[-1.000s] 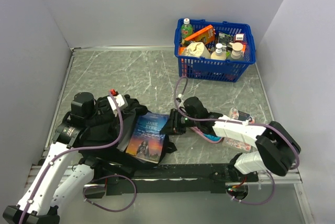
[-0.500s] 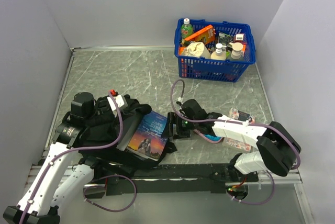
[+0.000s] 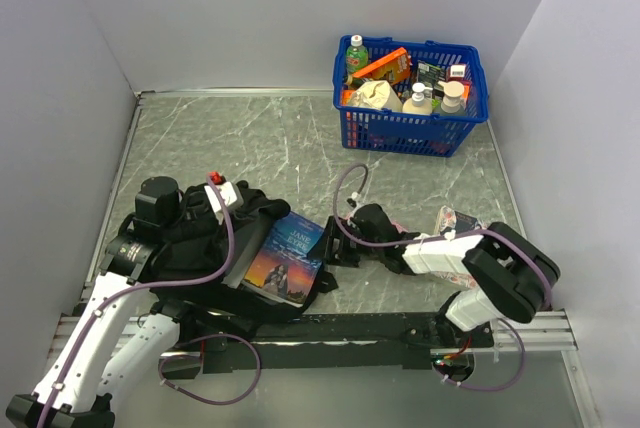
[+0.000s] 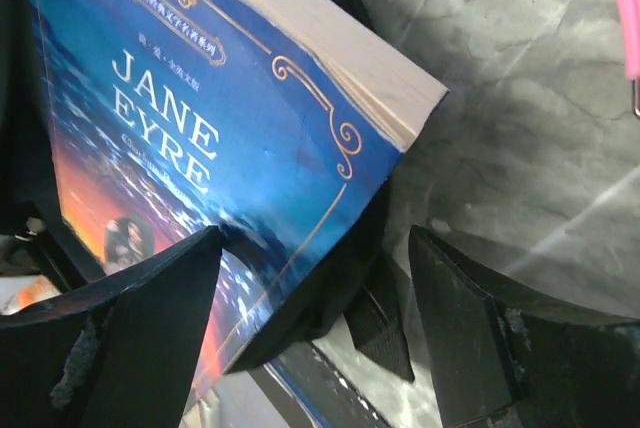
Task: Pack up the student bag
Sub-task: Adjust the book in the student bag.
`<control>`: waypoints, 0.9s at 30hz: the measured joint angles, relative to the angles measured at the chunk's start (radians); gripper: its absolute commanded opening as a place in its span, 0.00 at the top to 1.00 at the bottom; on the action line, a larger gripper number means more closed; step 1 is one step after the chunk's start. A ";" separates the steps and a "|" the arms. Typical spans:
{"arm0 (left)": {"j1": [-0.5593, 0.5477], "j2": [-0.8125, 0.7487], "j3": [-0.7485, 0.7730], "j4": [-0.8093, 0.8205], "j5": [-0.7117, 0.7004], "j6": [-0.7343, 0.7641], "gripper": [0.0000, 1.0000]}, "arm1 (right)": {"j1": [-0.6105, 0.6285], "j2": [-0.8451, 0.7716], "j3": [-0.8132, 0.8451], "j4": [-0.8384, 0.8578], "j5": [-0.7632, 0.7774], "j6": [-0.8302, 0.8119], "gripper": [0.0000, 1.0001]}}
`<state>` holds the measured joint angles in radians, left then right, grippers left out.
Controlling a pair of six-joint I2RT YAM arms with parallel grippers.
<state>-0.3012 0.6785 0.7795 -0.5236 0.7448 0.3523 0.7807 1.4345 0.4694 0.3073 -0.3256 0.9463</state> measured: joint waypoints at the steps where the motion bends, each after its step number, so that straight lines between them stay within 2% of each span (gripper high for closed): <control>1: 0.000 -0.001 0.000 -0.002 0.000 0.000 0.99 | 0.000 0.011 -0.017 0.048 0.001 0.018 0.21; 5: 0.001 -0.002 0.000 -0.005 0.002 0.000 0.99 | 0.000 0.040 -0.110 0.277 0.034 0.085 0.26; 8: 0.001 -0.002 0.000 -0.006 0.003 0.000 0.99 | 0.000 0.072 -0.145 0.405 0.066 0.119 0.33; 13: 0.001 -0.003 0.000 -0.016 0.003 0.002 0.99 | 0.000 0.133 -0.179 0.594 0.109 0.171 0.52; 14: 0.001 -0.003 0.001 -0.018 0.004 0.002 0.99 | 0.000 0.137 -0.187 0.617 0.113 0.177 0.59; 17: 0.001 -0.003 0.001 -0.021 0.004 0.002 0.99 | -0.002 0.157 -0.219 0.717 0.122 0.211 0.66; 21: 0.001 -0.003 0.001 -0.020 0.009 0.001 0.99 | -0.003 0.224 -0.246 0.847 0.120 0.254 0.64; 22: 0.001 -0.003 0.001 -0.021 0.010 0.001 0.99 | -0.004 0.250 -0.247 0.873 0.115 0.264 0.61; 23: 0.001 -0.003 0.001 -0.021 0.010 0.001 0.99 | -0.005 0.280 -0.244 0.900 0.109 0.274 0.54; 27: 0.001 -0.002 0.001 -0.027 0.010 0.002 0.99 | -0.007 0.394 -0.211 0.996 0.080 0.298 0.43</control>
<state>-0.3004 0.6762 0.7807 -0.5503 0.7551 0.3538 0.7738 1.8290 0.2584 1.3037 -0.2455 1.2446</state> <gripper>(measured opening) 0.033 0.489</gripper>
